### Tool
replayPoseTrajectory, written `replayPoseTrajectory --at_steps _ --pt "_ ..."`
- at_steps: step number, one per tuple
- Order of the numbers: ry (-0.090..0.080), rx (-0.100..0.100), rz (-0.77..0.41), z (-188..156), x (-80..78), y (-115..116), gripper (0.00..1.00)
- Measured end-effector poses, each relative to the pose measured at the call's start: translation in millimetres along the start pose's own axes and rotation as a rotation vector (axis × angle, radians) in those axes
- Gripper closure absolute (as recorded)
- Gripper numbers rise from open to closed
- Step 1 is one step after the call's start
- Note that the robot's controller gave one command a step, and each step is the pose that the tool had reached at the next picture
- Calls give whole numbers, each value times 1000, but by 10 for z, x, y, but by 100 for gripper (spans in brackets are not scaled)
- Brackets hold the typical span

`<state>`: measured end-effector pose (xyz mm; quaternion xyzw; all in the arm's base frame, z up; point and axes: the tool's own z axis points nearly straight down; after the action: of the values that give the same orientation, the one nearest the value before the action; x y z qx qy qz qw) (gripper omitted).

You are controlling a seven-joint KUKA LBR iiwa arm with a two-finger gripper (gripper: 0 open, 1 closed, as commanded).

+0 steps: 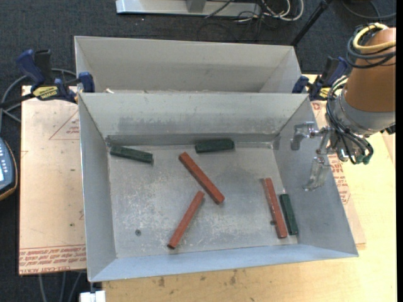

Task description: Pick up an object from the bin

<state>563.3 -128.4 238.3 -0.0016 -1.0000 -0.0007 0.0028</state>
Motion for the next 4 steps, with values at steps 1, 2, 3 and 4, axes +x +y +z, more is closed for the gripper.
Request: replayPoseTrajectory --at_steps 1,2,3,4 --pt "-1 0 -600 662 836 -6 0" --pt "-3 0 -884 1246 742 -51 0" --pt "-10 -7 -1389 1681 578 160 0" --pt "-12 -3 -1389 1679 569 142 100"
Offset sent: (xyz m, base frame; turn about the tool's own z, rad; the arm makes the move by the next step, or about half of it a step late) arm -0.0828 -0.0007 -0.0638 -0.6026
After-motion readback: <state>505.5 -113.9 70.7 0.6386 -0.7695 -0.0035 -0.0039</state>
